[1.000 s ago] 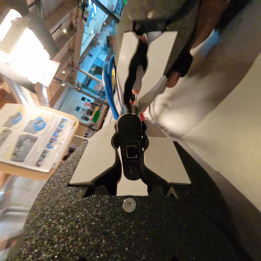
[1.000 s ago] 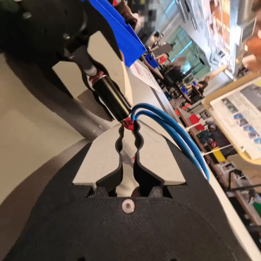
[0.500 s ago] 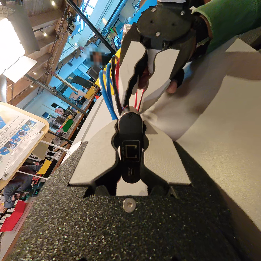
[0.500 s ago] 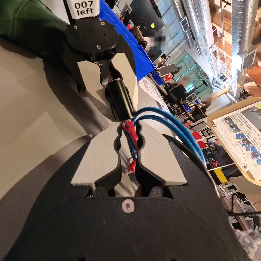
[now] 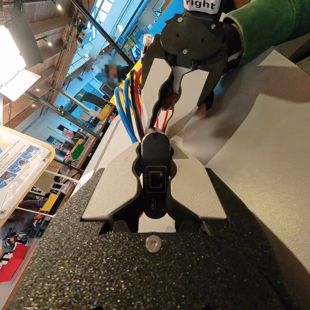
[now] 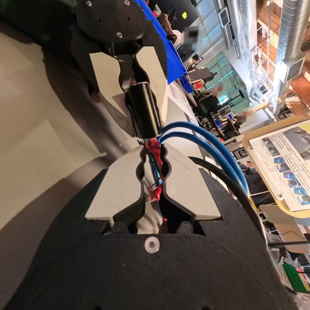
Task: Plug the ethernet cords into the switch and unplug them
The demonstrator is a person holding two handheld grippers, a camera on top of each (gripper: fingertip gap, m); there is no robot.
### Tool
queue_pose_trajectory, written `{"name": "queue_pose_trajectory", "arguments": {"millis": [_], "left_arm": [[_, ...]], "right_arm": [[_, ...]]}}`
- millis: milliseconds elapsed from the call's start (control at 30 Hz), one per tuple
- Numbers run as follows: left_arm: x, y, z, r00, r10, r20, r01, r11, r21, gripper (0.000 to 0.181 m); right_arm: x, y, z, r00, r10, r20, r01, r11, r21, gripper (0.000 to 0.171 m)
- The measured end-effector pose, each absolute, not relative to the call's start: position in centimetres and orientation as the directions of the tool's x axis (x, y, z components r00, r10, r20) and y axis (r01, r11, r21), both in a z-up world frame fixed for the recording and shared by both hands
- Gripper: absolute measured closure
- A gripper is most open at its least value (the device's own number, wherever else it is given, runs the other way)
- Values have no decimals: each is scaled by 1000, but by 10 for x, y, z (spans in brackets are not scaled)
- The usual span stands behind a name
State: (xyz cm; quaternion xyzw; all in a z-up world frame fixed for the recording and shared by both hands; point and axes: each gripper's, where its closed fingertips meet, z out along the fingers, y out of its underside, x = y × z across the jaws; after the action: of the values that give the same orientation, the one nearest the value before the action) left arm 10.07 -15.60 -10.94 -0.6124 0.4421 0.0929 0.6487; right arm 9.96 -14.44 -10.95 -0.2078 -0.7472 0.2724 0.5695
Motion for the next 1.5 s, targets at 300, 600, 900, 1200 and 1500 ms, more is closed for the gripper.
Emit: {"name": "queue_pose_trajectory", "arguments": {"millis": [300, 600, 900, 1200, 1500], "left_arm": [[98, -155, -113, 583, -395, -709, -691, 218, -689, 152], [90, -146, -111, 545, -290, -787, -779, 174, -603, 148], [90, -153, -94, 690, -354, -631, -600, 208, -772, 149], [79, -153, -72, 792, -330, -513, -451, 249, -857, 153], [54, -146, -57, 911, -288, -296, -251, 182, -951, 154]], "right_arm": [[99, -146, -109, -286, 668, 687, 30, 723, -690, 157], [89, -135, -107, -217, 777, 591, 145, 624, -768, 158], [93, -144, -94, -207, 763, 612, 68, 636, -769, 170], [91, -144, -100, -203, 740, 642, 62, 664, -746, 158], [82, -143, -108, -189, 761, 620, 124, 645, -754, 155]]}}
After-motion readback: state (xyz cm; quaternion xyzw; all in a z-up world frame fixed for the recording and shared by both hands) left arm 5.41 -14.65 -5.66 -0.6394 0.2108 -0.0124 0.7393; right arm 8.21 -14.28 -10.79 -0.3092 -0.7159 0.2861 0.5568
